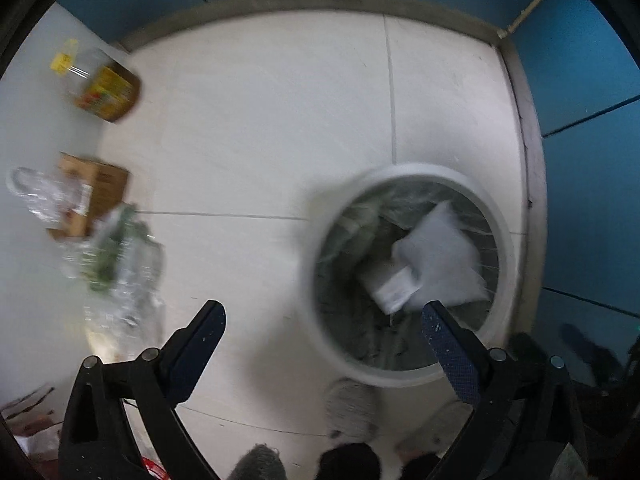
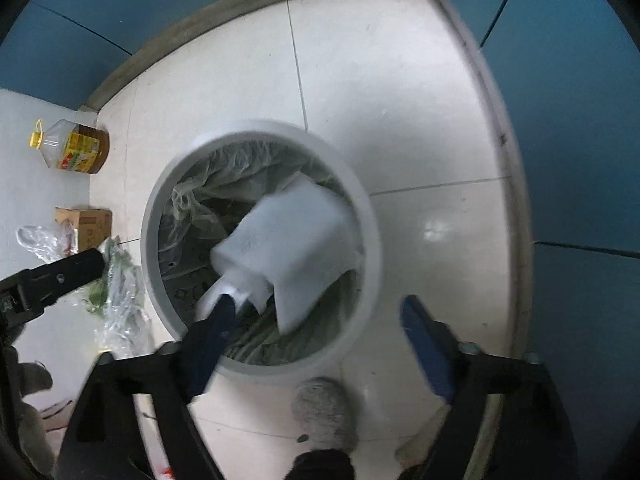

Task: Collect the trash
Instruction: 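Carry both items to the floor bin and open both tools to drop them, then swing both tools back toward the counter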

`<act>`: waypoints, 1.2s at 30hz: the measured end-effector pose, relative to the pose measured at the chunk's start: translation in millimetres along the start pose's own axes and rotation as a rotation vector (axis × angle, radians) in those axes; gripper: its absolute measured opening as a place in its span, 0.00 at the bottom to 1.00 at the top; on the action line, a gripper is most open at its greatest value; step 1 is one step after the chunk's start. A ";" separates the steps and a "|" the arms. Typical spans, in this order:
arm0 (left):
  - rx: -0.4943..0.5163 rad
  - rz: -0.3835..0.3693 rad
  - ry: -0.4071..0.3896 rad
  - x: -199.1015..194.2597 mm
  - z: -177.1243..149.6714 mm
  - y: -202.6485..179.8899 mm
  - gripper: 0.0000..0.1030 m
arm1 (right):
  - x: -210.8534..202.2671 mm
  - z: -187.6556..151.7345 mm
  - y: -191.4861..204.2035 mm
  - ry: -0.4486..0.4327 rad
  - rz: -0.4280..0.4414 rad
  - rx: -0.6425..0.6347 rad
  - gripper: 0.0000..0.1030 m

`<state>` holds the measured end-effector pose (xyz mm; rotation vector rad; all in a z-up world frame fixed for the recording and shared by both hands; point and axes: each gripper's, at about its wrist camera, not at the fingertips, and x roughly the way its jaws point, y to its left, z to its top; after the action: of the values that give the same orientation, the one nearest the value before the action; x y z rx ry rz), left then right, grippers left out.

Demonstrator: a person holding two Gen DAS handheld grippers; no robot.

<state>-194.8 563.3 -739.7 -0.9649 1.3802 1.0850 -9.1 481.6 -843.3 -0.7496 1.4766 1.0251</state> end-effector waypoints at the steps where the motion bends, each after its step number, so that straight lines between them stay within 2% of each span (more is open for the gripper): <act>1: 0.000 0.018 -0.023 -14.2 -5.8 3.7 0.97 | -6.3 0.9 -1.6 -0.012 -0.019 -0.006 1.00; 7: -0.021 0.042 -0.084 -93.4 -34.2 11.9 0.97 | -93.4 -17.0 10.2 -0.075 -0.106 -0.025 1.00; 12: -0.007 0.027 -0.132 -182.5 -60.6 11.2 0.97 | -185.4 -38.9 21.1 -0.100 -0.113 -0.027 1.00; 15: -0.002 0.014 -0.165 -237.0 -73.8 11.0 0.97 | -255.6 -53.4 31.9 -0.132 -0.117 -0.043 1.00; 22: 0.023 -0.015 -0.244 -356.6 -111.8 11.2 0.97 | -393.6 -84.8 51.9 -0.195 -0.086 -0.056 1.00; 30: 0.036 -0.079 -0.252 -442.9 -154.7 15.4 0.97 | -518.9 -124.6 68.7 -0.266 -0.041 -0.076 1.00; 36: 0.045 -0.077 -0.303 -488.6 -176.5 11.3 0.97 | -573.1 -152.2 60.9 -0.326 0.014 -0.050 1.00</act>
<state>-206.8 385.4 -251.7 -0.7784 1.1063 1.0876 -33.6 317.8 -270.7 -0.5765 1.1807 1.1392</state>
